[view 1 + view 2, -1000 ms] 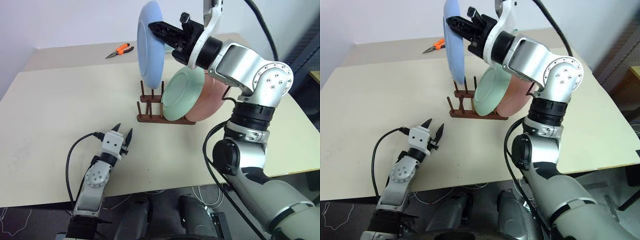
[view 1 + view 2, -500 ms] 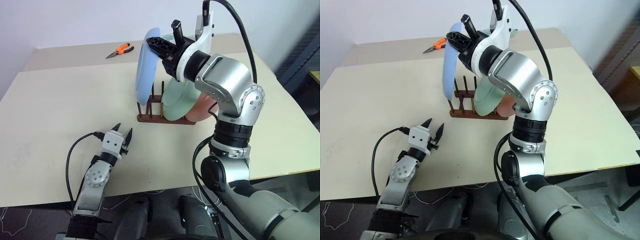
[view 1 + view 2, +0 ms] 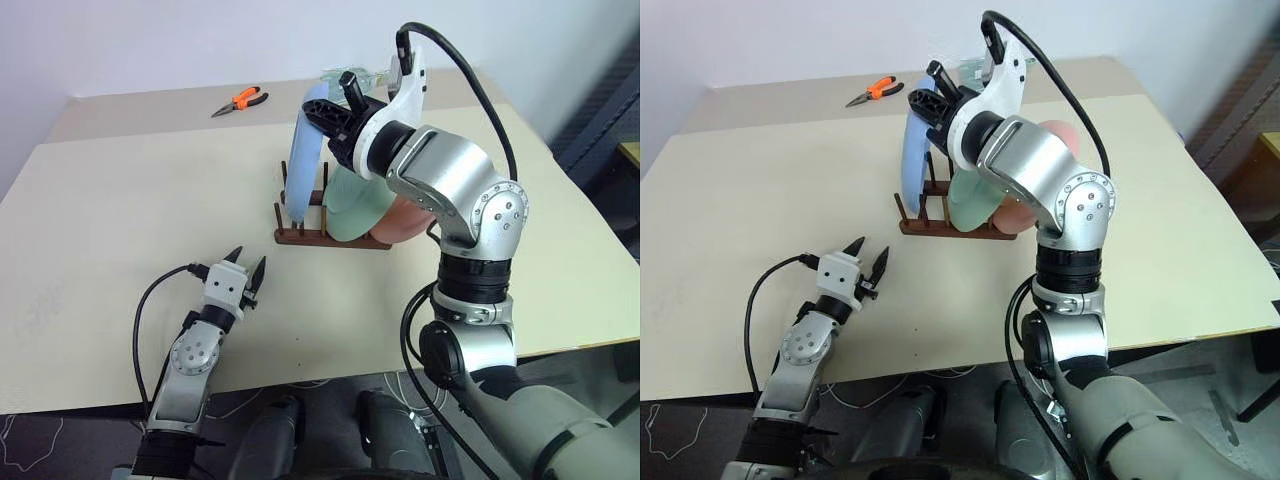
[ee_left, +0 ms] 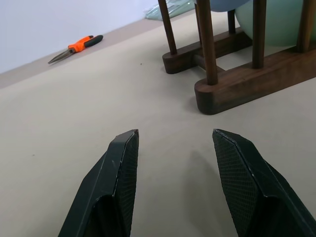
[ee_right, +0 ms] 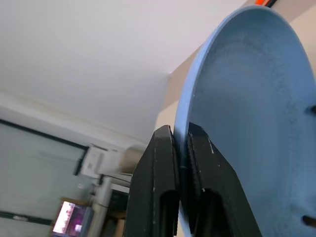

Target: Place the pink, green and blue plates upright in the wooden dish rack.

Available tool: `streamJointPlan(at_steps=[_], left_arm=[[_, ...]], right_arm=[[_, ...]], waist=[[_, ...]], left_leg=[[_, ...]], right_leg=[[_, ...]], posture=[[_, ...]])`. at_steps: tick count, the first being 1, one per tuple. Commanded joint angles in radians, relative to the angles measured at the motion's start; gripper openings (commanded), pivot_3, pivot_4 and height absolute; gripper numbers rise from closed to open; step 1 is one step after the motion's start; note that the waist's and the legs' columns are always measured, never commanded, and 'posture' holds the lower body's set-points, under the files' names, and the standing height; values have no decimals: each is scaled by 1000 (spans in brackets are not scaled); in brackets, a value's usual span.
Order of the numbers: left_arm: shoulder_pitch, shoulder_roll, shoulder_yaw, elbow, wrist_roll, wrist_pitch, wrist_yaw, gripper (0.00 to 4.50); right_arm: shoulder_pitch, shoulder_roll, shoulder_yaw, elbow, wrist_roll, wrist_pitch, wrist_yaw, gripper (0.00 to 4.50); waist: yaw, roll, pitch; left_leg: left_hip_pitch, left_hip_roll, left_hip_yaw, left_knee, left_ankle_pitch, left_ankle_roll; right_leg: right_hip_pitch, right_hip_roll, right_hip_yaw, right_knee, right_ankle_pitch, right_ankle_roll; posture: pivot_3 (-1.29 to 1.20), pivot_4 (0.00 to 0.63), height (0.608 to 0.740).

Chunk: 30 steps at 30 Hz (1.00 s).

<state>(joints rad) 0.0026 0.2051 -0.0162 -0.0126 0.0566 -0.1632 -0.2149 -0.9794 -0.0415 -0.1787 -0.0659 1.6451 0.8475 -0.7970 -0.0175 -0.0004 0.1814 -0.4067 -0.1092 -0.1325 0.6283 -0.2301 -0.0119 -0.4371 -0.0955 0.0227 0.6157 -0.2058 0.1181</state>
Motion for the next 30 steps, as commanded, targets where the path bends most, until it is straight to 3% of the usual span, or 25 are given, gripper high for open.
streamJointPlan(at_steps=[1, 6, 25, 27, 30], left_arm=[[7, 0, -3, -27, -9, -9, -3, 2425], [11, -1, -3, -25, -8, -12, -1, 2425], [6, -8, -12, -8, -7, -18, -5, 2425], [14, -7, -14, -19, -10, -16, -10, 2425], [34, 20, -41, -80, -46, 17, -89, 2425]], right_arm=[[-33, -18, 14, -33, -8, -7, 40, 1839], [-74, -87, 43, -70, -44, 26, 104, 4352], [-77, -249, 87, -166, -54, 83, 156, 4352], [-98, -339, 168, -94, -287, 45, 400, 4352], [-51, -618, 300, -140, -631, -47, 783, 3523]], waist=[[0, 0, 0], [1, 0, 0], [4, 0, 0], [4, 0, 0], [10, -1, 0]], left_leg=[[0, 0, 0, 0, 0, 0], [0, 0, 0, 0, 0, 0], [0, 0, 0, 0, 0, 0], [0, 0, 0, 0, 0, 0], [0, 0, 1, 2, 0, 0]], right_leg=[[0, 0, 0, 0, 0, 0], [0, 0, 0, 0, 0, 0], [1, -1, 0, -1, 0, 0], [1, -1, 0, -1, 0, 0], [3, 0, -2, -3, 0, 0]], posture=[[0, 150, 739], [0, 150, 739], [0, 150, 739], [0, 150, 739], [0, 150, 739]])
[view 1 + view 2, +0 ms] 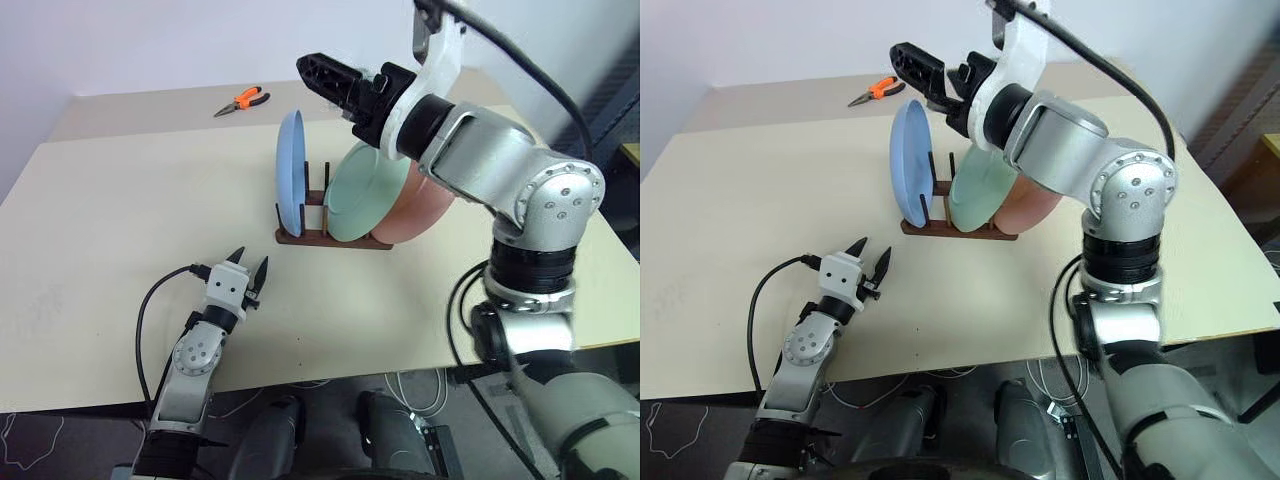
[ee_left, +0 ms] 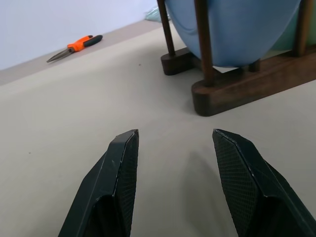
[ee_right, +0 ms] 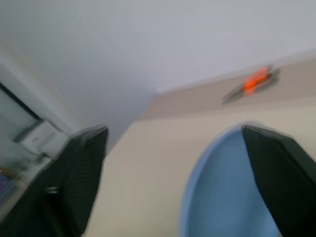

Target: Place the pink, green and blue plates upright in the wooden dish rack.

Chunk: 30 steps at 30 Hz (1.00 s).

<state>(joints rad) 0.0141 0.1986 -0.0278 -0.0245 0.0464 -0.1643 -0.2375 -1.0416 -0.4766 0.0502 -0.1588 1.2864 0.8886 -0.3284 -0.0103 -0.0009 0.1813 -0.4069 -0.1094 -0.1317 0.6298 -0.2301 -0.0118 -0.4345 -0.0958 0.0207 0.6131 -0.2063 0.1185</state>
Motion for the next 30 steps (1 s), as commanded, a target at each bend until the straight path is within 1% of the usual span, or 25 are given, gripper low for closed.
streamJointPlan(at_steps=[1, 2, 3, 4, 5, 6, 7, 9, 11, 15, 17, 19, 24, 30], left_arm=[[28, 34, -39, -95, -55, 37, -97, 2425], [28, 43, -56, -128, -79, 62, -134, 2425], [26, 54, -72, -156, -100, 86, -168, 2425], [19, 68, -93, -184, -123, 110, -210, 2425], [9, 80, -108, -204, -133, 130, -239, 2425], [-5, 88, -112, -212, -138, 152, -252, 2425], [-24, 95, -115, -217, -154, 165, -275, 2425], [-57, 102, -119, -220, -176, 186, -304, 2425], [-83, 101, -124, -218, -192, 202, -324, 2425], [-115, 101, -133, -213, -199, 211, -348, 2425], [-125, 97, -132, -212, -203, 214, -350, 2425], [-132, 96, -132, -217, -206, 217, -354, 2425], [-135, 95, -129, -233, -213, 225, -353, 2425], [-117, 92, -127, -240, -207, 222, -334, 2425]], right_arm=[[37, -254, 97, -74, -341, -112, 398, 2950], [78, -341, 130, -107, -428, -154, 495, 2547], [121, -409, 148, -135, -492, -190, 578, 1941], [183, -475, 148, -171, -542, -233, 664, 1436], [241, -524, 139, -201, -582, -274, 733, 964], [291, -557, 124, -228, -612, -307, 782, 335], [344, -593, 110, -260, -649, -334, 822, 48], [426, -644, 90, -311, -726, -366, 868, 48], [483, -666, 74, -339, -787, -374, 886, 48], [545, -652, 48, -361, -862, -368, 898, 48], [562, -651, 51, -367, -906, -367, 910, 48], [572, -645, 64, -361, -952, -375, 924, 48], [535, -569, 96, -333, -1021, -378, 946, 48], [426, -420, 150, -321, -1077, -391, 975, 48]], waist=[[7, 0, 0], [6, 0, 0], [8, 0, 0], [12, 0, 0], [13, -1, 1], [13, 0, 1], [12, 0, 1], [10, 1, 2], [7, 1, 2], [6, 1, 2], [8, 1, 2], [14, 1, 2], [23, 1, 2], [22, 0, 2]], left_leg=[[-1, -1, 0, 0, 0, 0], [-1, -1, 0, 1, -1, 1], [-1, -1, 0, 0, -1, 2], [-1, -1, 0, 0, -1, 2], [-2, -1, 0, 0, -2, 2], [-2, -1, 1, 0, -2, 3], [-2, -1, 2, 0, -2, 3], [-1, 0, 3, 1, -2, 2], [-1, 1, 4, 1, -2, 2], [-1, 2, 5, 2, -2, 2], [-1, 1, 5, 2, -2, 2], [-1, 1, 6, 2, -2, 2], [-1, 1, 6, 2, -2, 2], [-1, 1, 6, 2, -2, 2]], right_leg=[[0, 0, -1, -1, 0, 0], [0, -1, -1, -2, -1, 1], [1, -1, -1, -3, -1, 1], [0, -2, -1, -3, -1, 2], [0, -2, -1, -3, -2, 3], [0, -2, 0, -3, -2, 3], [0, -2, 0, -3, -2, 3], [0, -2, 1, -3, -2, 3], [0, -2, 1, -2, -5, 3], [0, -3, 1, -3, -5, 2], [0, -3, 1, -3, -5, 2], [0, -4, 1, -3, -3, -1], [0, -3, 1, -3, -3, -1], [0, -3, 1, -3, -2, 0]], posture=[[0, 150, 739], [0, 150, 739], [0, 150, 739], [0, 150, 739], [0, 150, 739], [0, 150, 739], [0, 150, 739], [0, 150, 739], [0, 150, 739], [0, 150, 739], [0, 150, 739], [0, 150, 739], [0, 150, 739], [0, 150, 739]])
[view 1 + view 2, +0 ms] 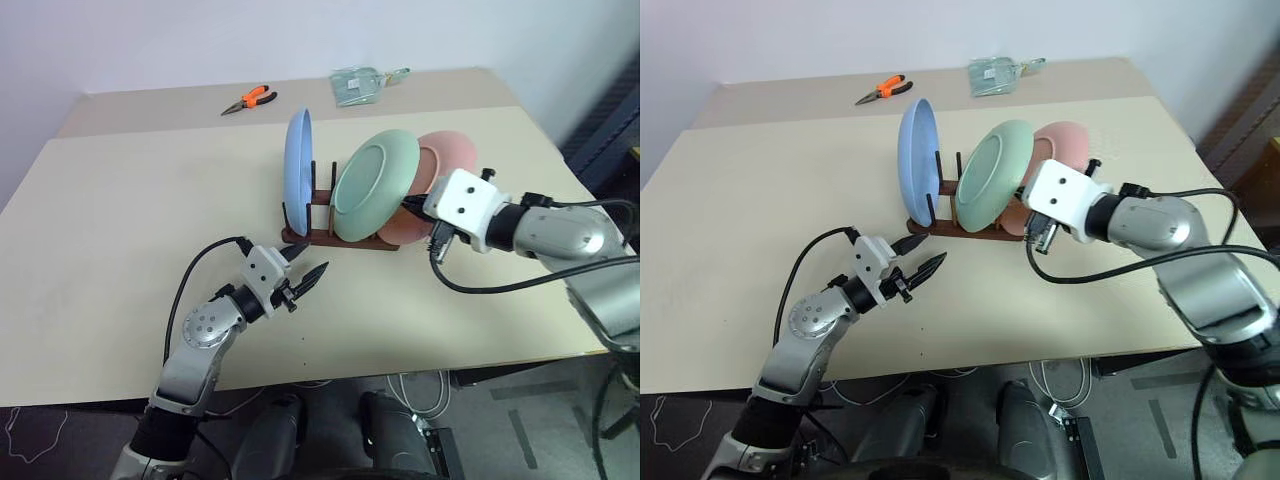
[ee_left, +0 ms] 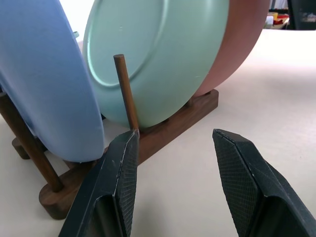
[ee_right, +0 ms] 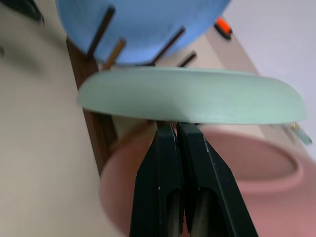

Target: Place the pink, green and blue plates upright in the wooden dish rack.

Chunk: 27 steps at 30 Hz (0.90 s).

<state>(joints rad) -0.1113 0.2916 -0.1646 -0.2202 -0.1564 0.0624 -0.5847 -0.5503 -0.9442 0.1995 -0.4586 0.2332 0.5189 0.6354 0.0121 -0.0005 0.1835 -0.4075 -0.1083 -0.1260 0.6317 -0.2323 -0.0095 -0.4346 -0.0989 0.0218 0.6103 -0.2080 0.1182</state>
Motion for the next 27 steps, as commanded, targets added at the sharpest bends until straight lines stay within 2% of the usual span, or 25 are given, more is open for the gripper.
streamJointPlan(at_steps=[1, 4, 8, 15, 21, 23, 27], left_arm=[[13, -1, 10, -45, -3, -7, 16, 2425], [22, 0, 5, -47, 0, -8, 22, 2425], [24, -2, 1, -46, 1, -7, 30, 2425], [30, 1, 4, -33, 3, -17, 32, 2425], [24, 2, 6, -19, 5, -25, 32, 2425], [21, 1, 6, -15, 6, -27, 32, 2425], [15, 3, 7, -6, 11, -32, 33, 2425]], right_arm=[[-82, 71, 4, -25, -26, -20, 15, 48], [-106, 110, 1, -28, -43, -13, 24, 48], [-106, 103, -16, -13, -88, -25, 36, 48], [-133, 22, -264, 163, -145, -66, -35, 48], [-7, -83, -340, 298, -248, -103, -51, 48], [49, -89, -337, 292, -255, -108, -28, 48], [105, -14, -293, 196, -217, -111, 9, 48]], waist=[[0, 0, 0], [1, 0, 0], [3, -1, 0], [3, -1, 1], [2, -1, 0], [-2, -1, 0], [-9, 0, 0]], left_leg=[[0, 0, 0, 0, 0, 0], [0, 0, 0, 0, 0, 0], [0, -1, -1, 0, 0, 0], [0, -1, 0, 0, 0, 0], [0, -1, 0, 0, 0, 0], [1, 0, 1, 0, 0, 0], [2, 0, 4, 0, 0, 0]], right_leg=[[0, 0, 0, 0, 0, 0], [0, 0, 0, 0, 1, 1], [0, 0, 0, 0, 1, 1], [0, 0, 0, 0, 1, 1], [0, 0, 0, 0, 1, 1], [0, 0, 1, 0, 1, 1], [0, 0, 3, 2, 1, 0]], posture=[[0, 150, 739], [0, 150, 739], [0, 150, 739], [0, 150, 739], [0, 150, 739], [0, 150, 739], [0, 150, 739]])
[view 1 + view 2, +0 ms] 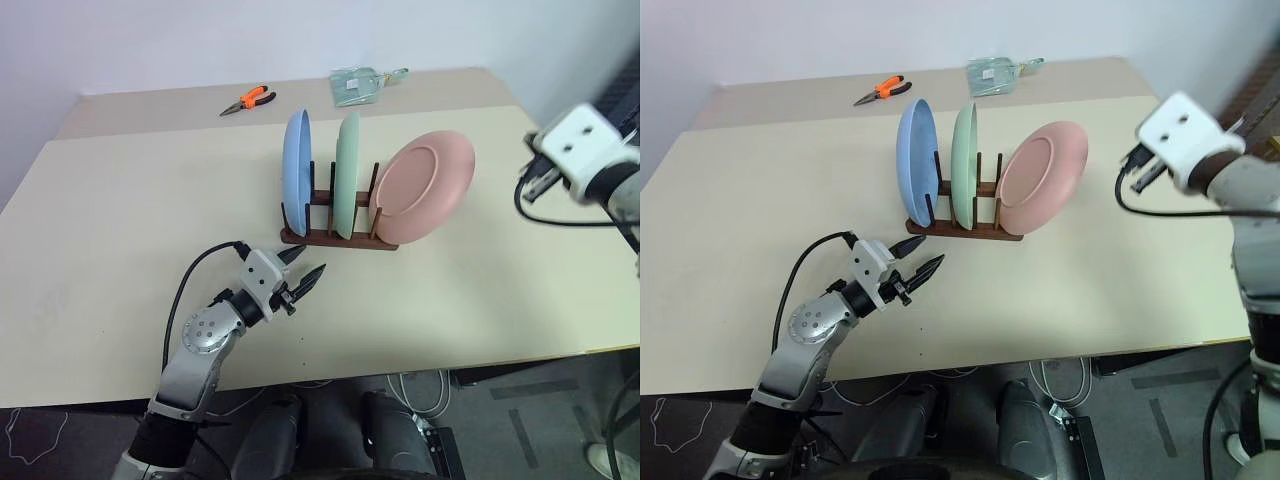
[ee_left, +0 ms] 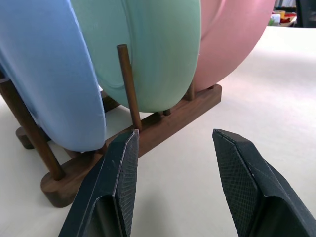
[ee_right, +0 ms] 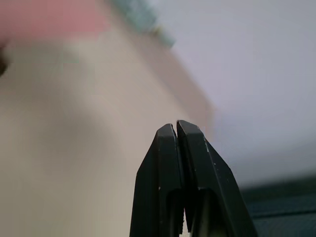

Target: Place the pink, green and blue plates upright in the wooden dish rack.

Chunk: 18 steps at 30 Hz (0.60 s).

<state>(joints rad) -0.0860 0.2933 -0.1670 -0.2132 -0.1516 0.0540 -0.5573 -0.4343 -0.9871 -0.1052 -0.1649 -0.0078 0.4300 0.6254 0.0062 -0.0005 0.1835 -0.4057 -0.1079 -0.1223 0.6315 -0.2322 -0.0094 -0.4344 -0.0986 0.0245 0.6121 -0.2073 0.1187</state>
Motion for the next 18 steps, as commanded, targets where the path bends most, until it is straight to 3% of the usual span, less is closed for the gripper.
streamJointPlan(at_steps=[1, 7, 18], left_arm=[[-10, 2, 11, -14, 7, -24, 7, 2425], [4, 4, 16, -26, 12, -23, 17, 2425], [10, -4, 9, -26, 18, -22, 40, 2425]], right_arm=[[-21, 47, 22, -117, 31, -19, 22, 48], [-96, 124, 52, -187, 71, 19, 42, 48], [-108, 132, 68, -192, 75, 9, 82, 48]], waist=[[-4, 0, 0], [6, -1, 0], [6, -1, 0]], left_leg=[[0, 0, 1, 0, 0, 0], [0, 0, 1, 1, 0, 0], [0, 0, 0, 1, 0, 0]], right_leg=[[0, 0, 0, 0, 0, 0], [0, 0, 1, 0, 0, 1], [0, 0, 0, 0, 0, 0]], posture=[[0, 150, 739], [0, 150, 739], [0, 150, 739]])
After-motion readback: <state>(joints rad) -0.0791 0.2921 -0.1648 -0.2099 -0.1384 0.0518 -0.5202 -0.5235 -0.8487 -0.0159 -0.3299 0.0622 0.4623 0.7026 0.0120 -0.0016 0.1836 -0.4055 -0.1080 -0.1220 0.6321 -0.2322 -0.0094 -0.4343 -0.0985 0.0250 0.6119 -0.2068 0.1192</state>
